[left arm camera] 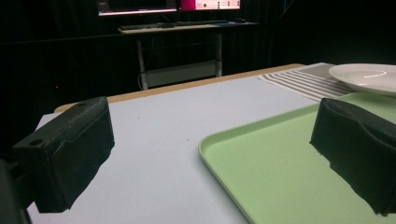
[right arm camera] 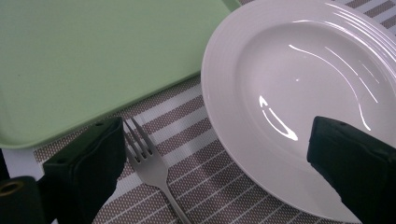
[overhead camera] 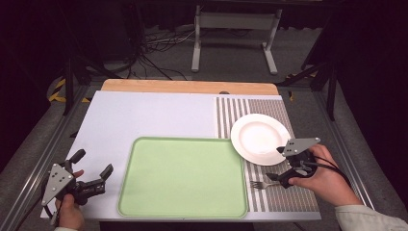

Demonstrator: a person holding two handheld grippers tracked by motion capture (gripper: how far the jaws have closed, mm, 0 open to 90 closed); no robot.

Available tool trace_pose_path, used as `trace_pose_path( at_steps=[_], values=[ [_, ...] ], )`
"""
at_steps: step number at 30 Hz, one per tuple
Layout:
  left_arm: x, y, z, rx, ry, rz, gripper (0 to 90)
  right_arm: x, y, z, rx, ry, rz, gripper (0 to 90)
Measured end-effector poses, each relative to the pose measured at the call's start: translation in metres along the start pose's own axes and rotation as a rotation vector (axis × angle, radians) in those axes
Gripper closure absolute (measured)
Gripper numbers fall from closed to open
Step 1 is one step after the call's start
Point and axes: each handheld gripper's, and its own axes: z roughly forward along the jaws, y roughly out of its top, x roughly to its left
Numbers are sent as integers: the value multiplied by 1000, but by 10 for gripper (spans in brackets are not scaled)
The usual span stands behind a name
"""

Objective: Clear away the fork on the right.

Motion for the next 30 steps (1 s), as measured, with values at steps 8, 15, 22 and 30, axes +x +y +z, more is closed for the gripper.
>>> trace_pose_path(
  at_steps=[8,15,22,30],
  values=[
    [0,-1,1,1,-4,-7,2,0,8,3,80,21,-56,73],
    [0,-1,1,0,-3,-7,2,2,10,8,155,32,-131,79],
    [0,-1,1,-1,-2,-6,2,3,8,10,181,46,-140,86],
    [0,-1,1,0,-2,-4,2,6,1,19,242,77,-214,216]
  ],
)
